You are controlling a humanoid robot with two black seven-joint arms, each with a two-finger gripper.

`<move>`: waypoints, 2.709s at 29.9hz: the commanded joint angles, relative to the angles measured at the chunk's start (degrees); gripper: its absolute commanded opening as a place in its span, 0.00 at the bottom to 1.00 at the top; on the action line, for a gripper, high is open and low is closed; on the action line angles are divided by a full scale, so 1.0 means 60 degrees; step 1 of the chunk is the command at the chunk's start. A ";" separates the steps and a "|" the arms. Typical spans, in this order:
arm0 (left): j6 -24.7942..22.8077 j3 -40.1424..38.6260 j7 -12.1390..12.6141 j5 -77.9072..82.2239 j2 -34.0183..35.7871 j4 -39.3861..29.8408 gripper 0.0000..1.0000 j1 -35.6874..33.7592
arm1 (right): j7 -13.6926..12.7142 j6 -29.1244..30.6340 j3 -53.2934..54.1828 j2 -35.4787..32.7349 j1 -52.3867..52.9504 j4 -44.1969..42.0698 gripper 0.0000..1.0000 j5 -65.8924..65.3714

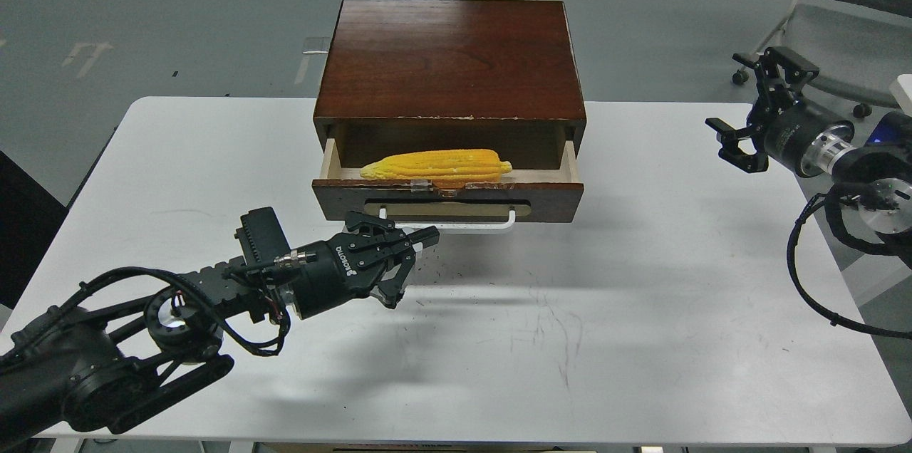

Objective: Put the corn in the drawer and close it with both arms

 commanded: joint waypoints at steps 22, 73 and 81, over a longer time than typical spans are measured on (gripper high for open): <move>0.0206 0.0011 -0.0060 0.0001 -0.0921 0.2185 0.00 -0.0983 | -0.0029 0.0030 0.0001 -0.0008 -0.0010 0.0060 1.00 0.0000; 0.1304 0.1301 -0.1343 0.0001 0.0205 0.1000 0.03 -0.0763 | -0.0043 0.0059 0.0001 -0.0404 -0.0230 0.0367 1.00 0.0000; 0.1679 0.0906 -0.1343 -0.2458 0.1906 -0.0745 0.44 -0.0880 | -0.0043 0.0059 0.0001 -0.0374 -0.0083 0.0309 1.00 0.0000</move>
